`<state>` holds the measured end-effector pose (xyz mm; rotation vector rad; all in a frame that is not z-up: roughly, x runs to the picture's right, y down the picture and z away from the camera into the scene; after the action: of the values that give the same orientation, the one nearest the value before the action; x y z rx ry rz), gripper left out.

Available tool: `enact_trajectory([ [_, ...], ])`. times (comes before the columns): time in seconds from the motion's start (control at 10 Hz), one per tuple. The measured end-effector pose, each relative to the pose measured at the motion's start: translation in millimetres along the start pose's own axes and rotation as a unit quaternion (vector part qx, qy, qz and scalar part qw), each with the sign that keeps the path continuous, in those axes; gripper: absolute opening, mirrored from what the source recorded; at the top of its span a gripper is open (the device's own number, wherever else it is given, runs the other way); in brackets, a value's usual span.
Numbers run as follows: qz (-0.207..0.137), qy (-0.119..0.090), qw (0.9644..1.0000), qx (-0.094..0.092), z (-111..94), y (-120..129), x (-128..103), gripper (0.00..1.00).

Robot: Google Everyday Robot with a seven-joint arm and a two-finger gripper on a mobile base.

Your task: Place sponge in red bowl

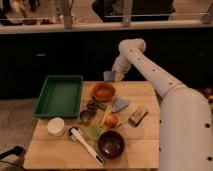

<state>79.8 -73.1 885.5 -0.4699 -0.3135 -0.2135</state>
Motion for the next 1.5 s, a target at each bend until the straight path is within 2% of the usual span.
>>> enact_trajectory([
  [0.1, -0.033, 0.001, 0.9993, -0.014, 1.8, -0.7, 0.2, 0.01],
  [0.3, -0.084, 0.002, 0.9958, -0.035, 5.8, 2.7, 1.7, 0.01],
  [0.5, -0.100, 0.006, 0.9939, -0.046, 10.4, 9.3, 4.0, 0.01],
  [0.8, -0.120, 0.003, 0.9913, -0.053, 20.9, 16.3, 1.6, 0.01],
  [1.1, -0.129, -0.011, 0.9901, -0.054, 28.8, 21.2, -4.2, 0.01],
  [1.5, -0.133, -0.036, 0.9894, -0.048, 38.4, 54.6, -13.1, 0.01],
])
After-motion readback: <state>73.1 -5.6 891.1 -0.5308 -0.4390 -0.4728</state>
